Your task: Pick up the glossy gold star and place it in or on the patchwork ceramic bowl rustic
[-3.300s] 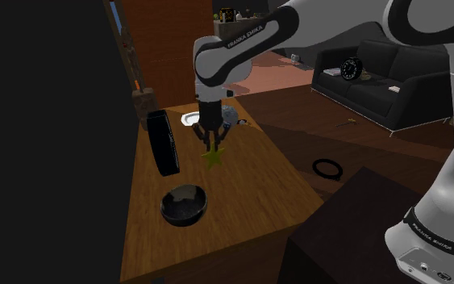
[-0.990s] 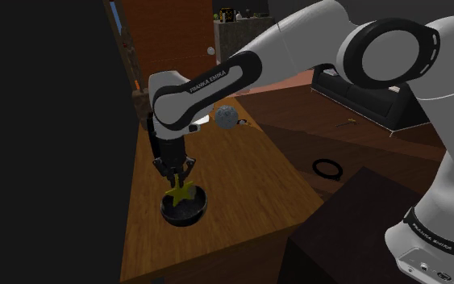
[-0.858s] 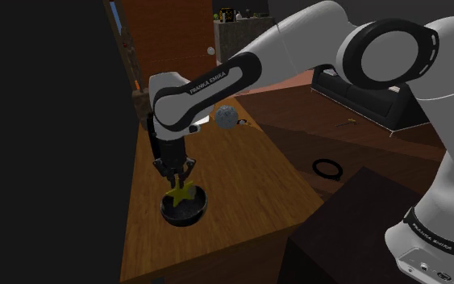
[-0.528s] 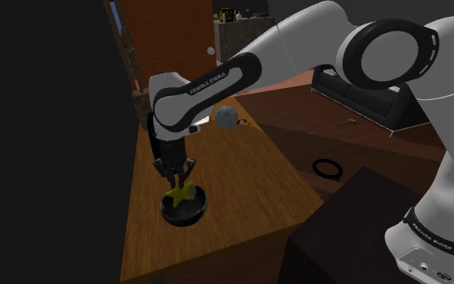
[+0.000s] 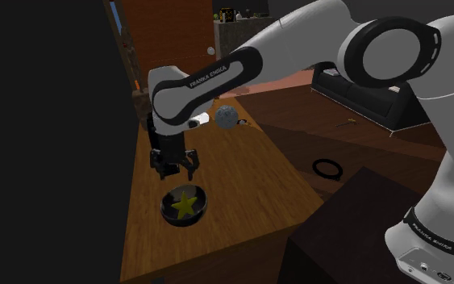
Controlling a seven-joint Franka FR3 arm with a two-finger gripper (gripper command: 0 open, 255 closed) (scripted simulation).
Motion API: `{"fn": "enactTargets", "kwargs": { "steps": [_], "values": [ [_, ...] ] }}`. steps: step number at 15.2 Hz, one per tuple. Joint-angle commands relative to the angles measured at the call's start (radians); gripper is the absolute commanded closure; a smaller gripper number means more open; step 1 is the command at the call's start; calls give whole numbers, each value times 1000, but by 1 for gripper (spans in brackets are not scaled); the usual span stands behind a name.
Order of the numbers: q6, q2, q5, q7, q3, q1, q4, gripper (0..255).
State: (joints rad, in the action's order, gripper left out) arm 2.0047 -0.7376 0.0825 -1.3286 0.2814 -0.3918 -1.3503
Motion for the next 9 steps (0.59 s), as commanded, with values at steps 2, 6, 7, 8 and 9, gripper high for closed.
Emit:
{"fn": "enactTargets", "kwargs": {
  "steps": [2, 6, 7, 8, 9],
  "values": [
    [-70, 29, 3, -2, 2, 9, 40, 0],
    [-70, 29, 3, -2, 2, 9, 40, 0],
    [-70, 29, 3, -2, 2, 9, 40, 0],
    [-70, 29, 3, -2, 2, 9, 40, 0],
    [-70, 29, 3, -2, 2, 9, 40, 0]
  ]
}}
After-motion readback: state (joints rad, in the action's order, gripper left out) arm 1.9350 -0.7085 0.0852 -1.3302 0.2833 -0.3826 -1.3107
